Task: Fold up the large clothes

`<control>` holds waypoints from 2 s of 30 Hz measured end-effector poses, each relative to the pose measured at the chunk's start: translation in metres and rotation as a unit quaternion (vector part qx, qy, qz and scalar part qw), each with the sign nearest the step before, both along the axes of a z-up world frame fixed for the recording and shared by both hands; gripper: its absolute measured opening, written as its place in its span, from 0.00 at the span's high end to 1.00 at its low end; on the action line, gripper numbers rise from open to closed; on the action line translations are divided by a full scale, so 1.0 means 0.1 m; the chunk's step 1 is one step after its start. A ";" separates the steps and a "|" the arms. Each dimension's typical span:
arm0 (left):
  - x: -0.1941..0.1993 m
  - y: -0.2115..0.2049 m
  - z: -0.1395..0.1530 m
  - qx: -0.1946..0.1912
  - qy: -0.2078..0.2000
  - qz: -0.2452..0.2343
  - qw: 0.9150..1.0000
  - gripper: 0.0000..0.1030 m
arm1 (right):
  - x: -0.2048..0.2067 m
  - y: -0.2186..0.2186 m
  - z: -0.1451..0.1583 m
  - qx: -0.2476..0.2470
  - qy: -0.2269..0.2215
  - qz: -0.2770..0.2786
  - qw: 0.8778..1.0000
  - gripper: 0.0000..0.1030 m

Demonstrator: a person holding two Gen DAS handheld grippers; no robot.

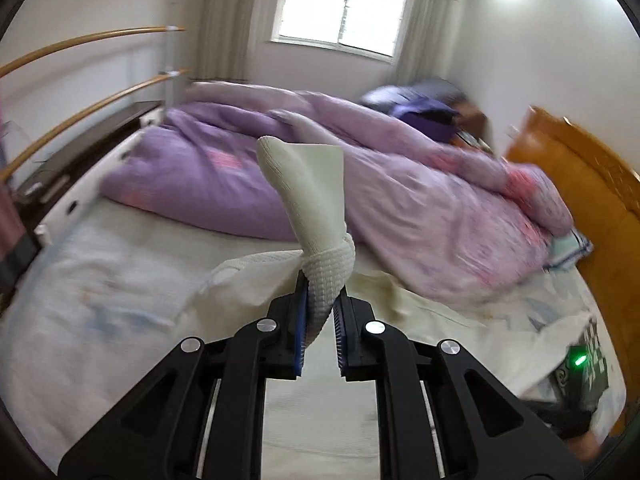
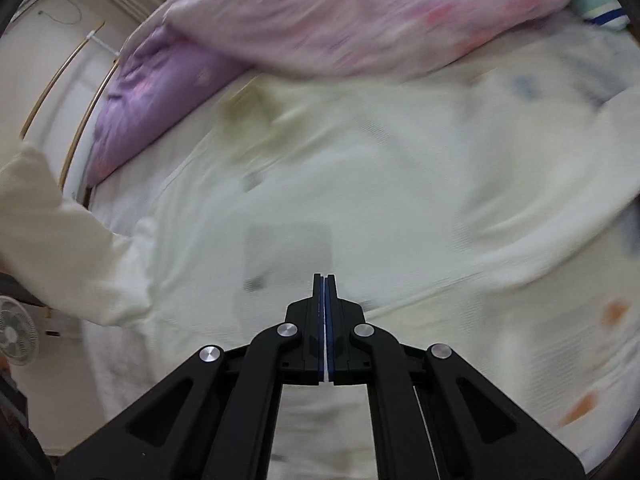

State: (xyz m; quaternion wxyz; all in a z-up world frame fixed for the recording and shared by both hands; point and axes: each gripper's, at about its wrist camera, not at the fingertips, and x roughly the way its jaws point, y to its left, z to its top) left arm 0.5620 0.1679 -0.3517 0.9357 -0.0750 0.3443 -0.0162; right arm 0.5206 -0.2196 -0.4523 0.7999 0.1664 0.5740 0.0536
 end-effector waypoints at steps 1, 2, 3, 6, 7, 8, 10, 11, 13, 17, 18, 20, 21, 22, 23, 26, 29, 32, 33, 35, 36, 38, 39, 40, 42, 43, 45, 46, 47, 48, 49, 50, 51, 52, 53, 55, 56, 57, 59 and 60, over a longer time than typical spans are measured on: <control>0.03 -0.30 -0.12 -0.001 0.007 -0.007 1.000 0.88 | -0.04 -0.28 0.08 -0.012 -0.005 -0.002 1.000 0.99; 0.08 -0.63 -0.31 -0.006 0.020 -0.014 1.000 0.88 | -0.06 -0.51 0.15 -0.021 -0.010 -0.004 1.000 0.99; 0.12 -0.89 -0.46 -0.006 0.031 -0.020 0.999 0.88 | -0.07 -0.86 0.24 -0.031 -0.017 -0.009 0.999 0.99; 0.23 -1.72 -1.02 -0.004 0.081 -0.044 0.996 0.88 | -0.14 -1.55 0.37 -0.051 -0.029 -0.025 0.998 0.99; 0.24 -1.87 -1.18 -0.005 0.098 -0.049 0.994 0.88 | -0.16 -1.74 0.40 -0.056 -0.029 -0.031 0.998 0.99; 0.27 -2.03 -1.37 0.001 0.115 -0.054 0.992 0.88 | -0.19 -1.98 0.42 -0.062 -0.032 -0.041 0.997 0.99; 0.29 -2.45 -1.79 0.024 0.164 -0.061 0.984 0.88 | -0.22 -2.30 0.41 -0.067 -0.032 -0.058 0.996 0.99; 0.33 -2.62 -2.04 0.035 0.204 -0.062 0.976 0.85 | -0.22 -2.43 0.38 -0.065 -0.030 -0.072 0.995 0.99; 0.29 -2.80 -2.27 0.051 0.244 -0.068 0.966 0.80 | -0.25 -2.70 0.37 -0.067 -0.031 -0.095 0.993 0.96; 0.14 -2.90 -2.28 0.050 0.236 -0.073 0.968 0.23 | -0.25 -3.17 0.33 -0.065 -0.033 -0.132 0.989 0.96; 0.12 -2.90 -2.24 0.041 0.232 -0.077 0.969 0.22 | -0.24 -3.31 0.31 -0.061 -0.030 -0.146 0.987 0.96; 0.10 -2.93 -2.22 0.026 0.238 -0.082 0.967 0.22 | -0.18 -3.52 0.27 -0.051 -0.026 -0.172 0.983 0.96; 0.12 -2.93 -2.19 0.020 0.234 -0.078 0.969 0.22 | -0.14 -3.62 0.25 -0.047 -0.025 -0.185 0.981 0.96; 0.08 -2.92 -2.17 0.013 0.229 -0.074 0.970 0.22 | -0.10 -3.71 0.24 -0.046 -0.025 -0.195 0.979 0.96; 0.09 -2.90 -2.15 0.004 0.226 -0.067 0.972 0.22 | -0.05 -3.82 0.23 -0.042 -0.028 -0.210 0.976 0.95; 0.17 -2.73 -2.12 -0.039 0.238 -0.036 0.970 0.22 | 0.03 -4.08 0.21 -0.026 -0.027 -0.256 0.966 0.85; 0.22 -2.58 -2.13 -0.043 0.257 -0.003 0.966 0.22 | 0.18 -4.33 0.14 -0.017 -0.022 -0.305 0.952 0.62; 0.23 -2.46 -2.17 -0.029 0.271 0.009 0.962 0.22 | 0.29 -4.44 0.12 0.024 -0.039 -0.329 0.943 0.59; 0.23 -2.41 -2.16 -0.024 0.274 0.012 0.961 0.22 | 0.36 -4.45 0.09 0.036 -0.033 -0.333 0.942 0.53; 0.20 -2.28 -2.12 -0.033 0.270 0.018 0.962 0.22 | 0.49 -4.47 -0.05 0.026 0.006 -0.347 0.937 0.50; 0.18 -2.18 -2.10 -0.037 0.271 0.028 0.961 0.22 | 0.50 -4.48 -0.08 0.029 0.005 -0.354 0.935 0.50; 0.13 -1.97 -2.09 -0.048 0.276 0.046 0.959 0.22 | 0.53 -4.48 -0.17 0.042 0.009 -0.358 0.933 0.52; 0.09 -1.86 -2.09 -0.047 0.278 0.056 0.958 0.22 | 0.54 -4.46 -0.15 0.025 0.004 -0.358 0.933 0.74; 0.06 -1.78 -2.10 -0.046 0.279 0.063 0.957 0.22 | 0.54 -4.43 -0.08 0.024 -0.019 -0.346 0.938 0.93; -0.01 -1.50 -2.11 -0.048 0.282 0.086 0.954 0.22 | 0.52 -4.30 0.14 0.000 -0.055 -0.330 0.942 0.93; -0.04 -1.39 -2.12 -0.048 0.283 0.097 0.953 0.22 | 0.52 -4.22 0.24 -0.014 -0.069 -0.319 0.945 0.93; -0.10 -1.09 -2.14 -0.063 0.282 0.118 0.950 0.22 | 0.53 -3.90 0.55 -0.052 -0.114 -0.282 0.951 0.93; -0.13 -0.95 -2.14 -0.068 0.284 0.130 0.947 0.22 | 0.52 -3.72 0.71 -0.062 -0.138 -0.262 0.953 0.93; -0.16 -0.78 -2.13 -0.073 0.286 0.143 0.944 0.22 | 0.51 -3.53 0.85 -0.069 -0.158 -0.243 0.955 0.93; -0.19 -0.66 -2.12 -0.081 0.286 0.148 0.943 0.22 | 0.50 -3.25 1.01 -0.075 -0.181 -0.218 0.956 0.93; -0.21 -0.55 -2.10 -0.087 0.285 0.154 0.942 0.22 | 0.49 -2.96 1.15 -0.072 -0.203 -0.193 0.957 0.93; -0.23 -0.41 -2.08 -0.089 0.286 0.160 0.941 0.22 | 0.48 -2.76 1.23 -0.069 -0.217 -0.177 0.958 0.93; -0.24 -0.32 -2.07 -0.093 0.286 0.161 0.940 0.22 | 0.46 -2.44 1.33 -0.063 -0.233 -0.154 0.958 0.93; -0.25 -0.24 -2.05 -0.099 0.285 0.160 0.940 0.22 | 0.47 -2.15 1.40 -0.055 -0.241 -0.132 0.960 0.93; -0.26 -0.16 -2.02 -0.104 0.283 0.159 0.940 0.22 | 0.47 -1.88 1.44 -0.047 -0.249 -0.114 0.961 0.93; -0.27 0.00 -1.96 -0.111 0.278 0.154 0.942 0.22 | 0.48 -1.21 1.50 -0.026 -0.263 -0.060 0.963 0.93; -0.28 0.05 -1.94 -0.114 0.275 0.149 0.943 0.22 | 0.47 -0.80 1.50 -0.025 -0.263 -0.035 0.964 0.93; -0.28 0.12 -1.91 -0.118 0.273 0.146 0.943 0.22 | 0.48 -0.52 1.49 -0.022 -0.262 -0.017 0.965 0.93; -0.29 0.23 -1.86 -0.130 0.271 0.138 0.944 0.22 | 0.50 0.13 1.41 -0.018 -0.254 0.025 0.967 0.93; -0.31 0.30 -1.82 -0.134 0.269 0.134 0.944 0.22 | 0.50 0.38 1.37 -0.014 -0.249 0.039 0.968 0.93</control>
